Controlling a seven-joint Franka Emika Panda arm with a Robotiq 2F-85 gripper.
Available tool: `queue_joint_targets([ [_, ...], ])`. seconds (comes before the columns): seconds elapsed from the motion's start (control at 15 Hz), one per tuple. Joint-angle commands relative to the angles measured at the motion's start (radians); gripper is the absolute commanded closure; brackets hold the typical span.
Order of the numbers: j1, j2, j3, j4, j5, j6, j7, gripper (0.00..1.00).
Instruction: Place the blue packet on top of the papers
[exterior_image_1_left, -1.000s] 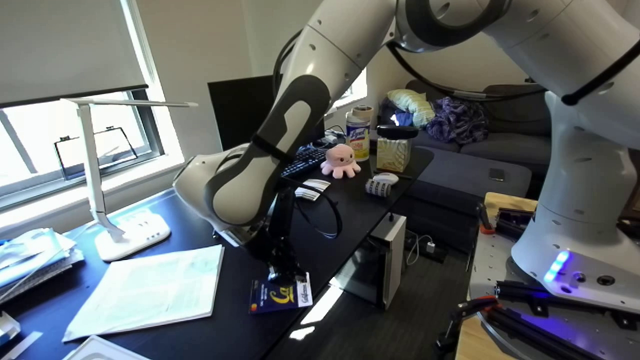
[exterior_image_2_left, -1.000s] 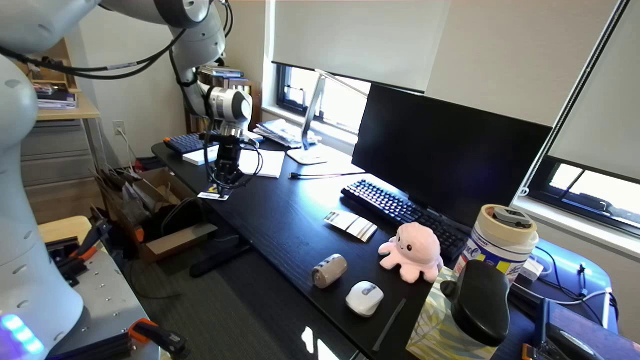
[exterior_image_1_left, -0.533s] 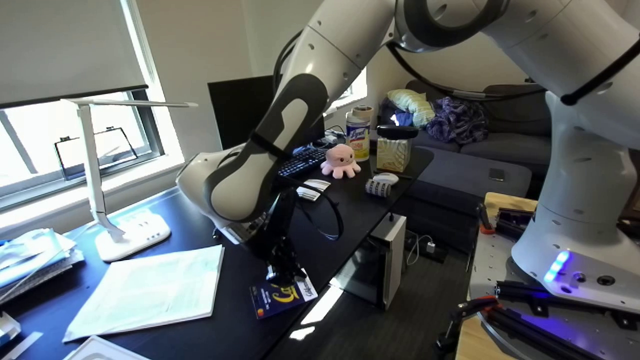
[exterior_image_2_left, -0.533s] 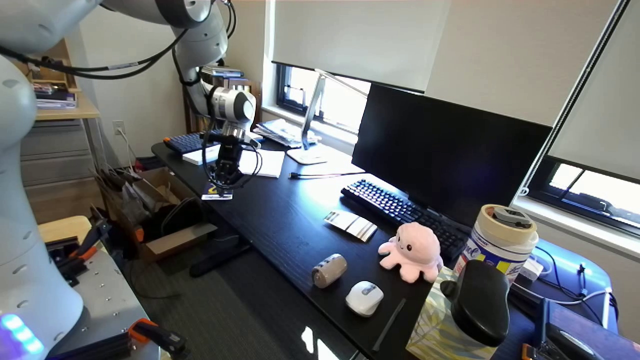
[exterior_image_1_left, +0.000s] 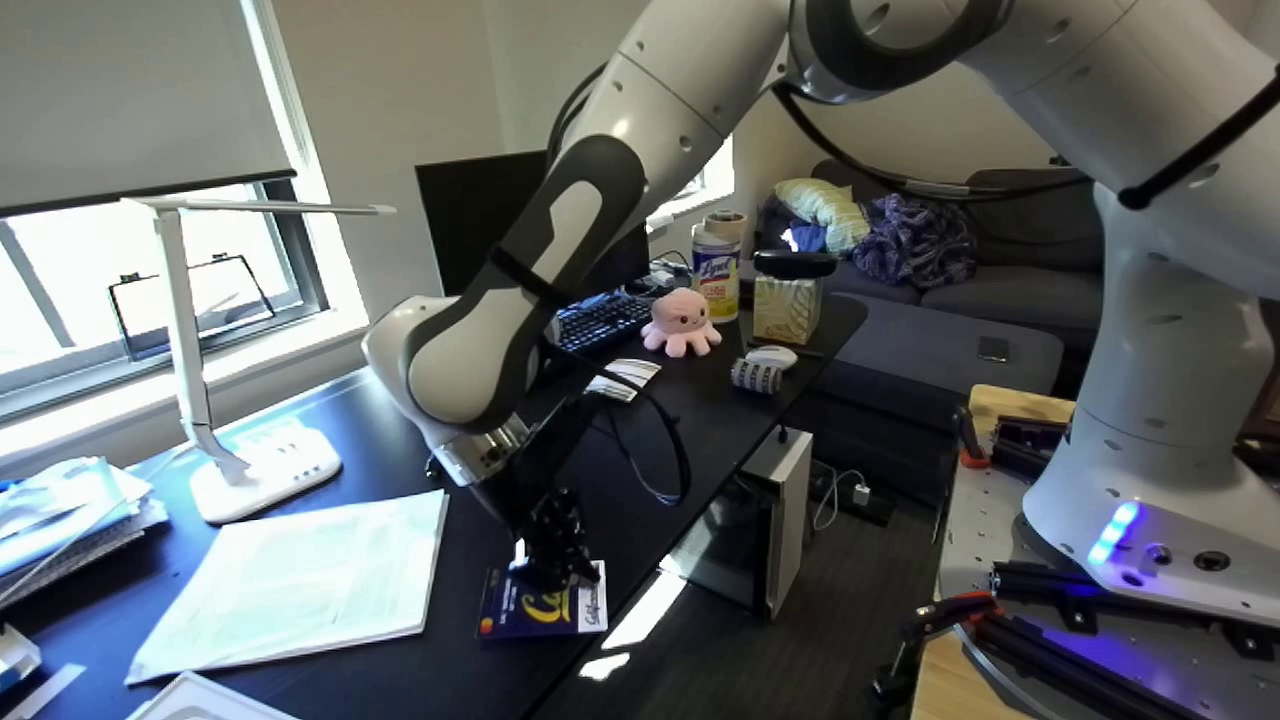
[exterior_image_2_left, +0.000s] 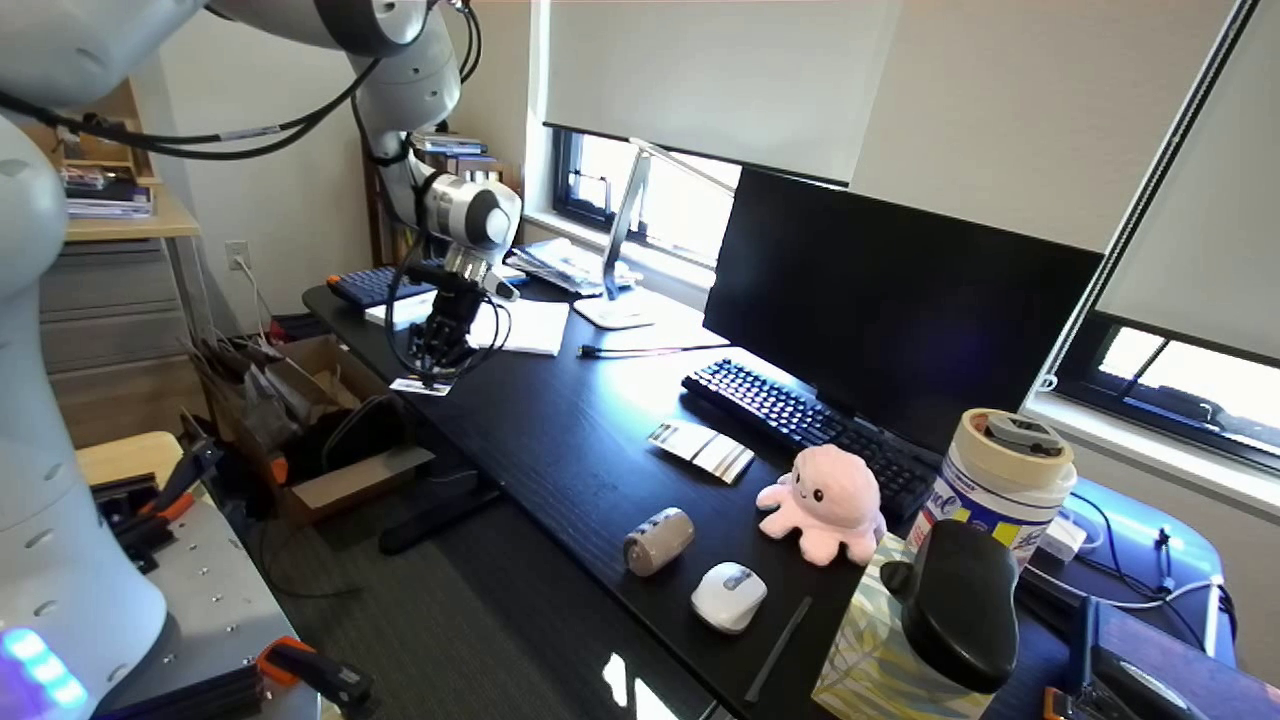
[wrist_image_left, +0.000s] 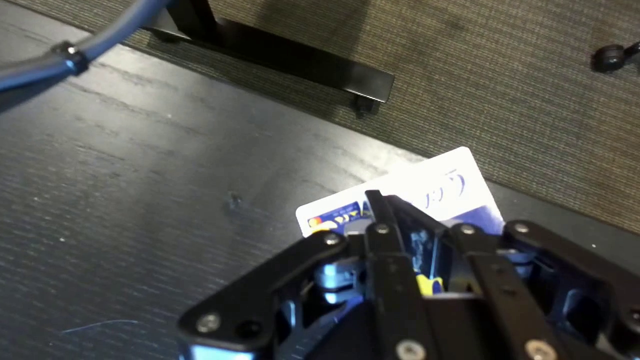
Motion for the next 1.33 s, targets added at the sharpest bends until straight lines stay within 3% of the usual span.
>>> queue_joint_targets([
  [0.0,-0.037,0.007,0.045,-0.018,0.079,0.089,-0.008,0.99],
  [0.2,-0.042,0.014,0.067,-0.014,0.131,0.144,-0.011,0.99],
  [0.27,-0.040,0.012,0.069,-0.017,0.142,0.173,-0.010,0.70],
  [0.4,-0.015,0.007,0.057,-0.009,0.104,0.229,-0.022,0.65],
  [0.67,0.032,0.029,0.049,0.072,0.000,0.321,-0.088,0.39],
  [1.07,0.004,0.105,0.095,0.199,0.028,0.289,-0.173,0.02],
  [1.27,0.032,0.133,0.041,0.237,-0.043,0.229,-0.168,0.00],
])
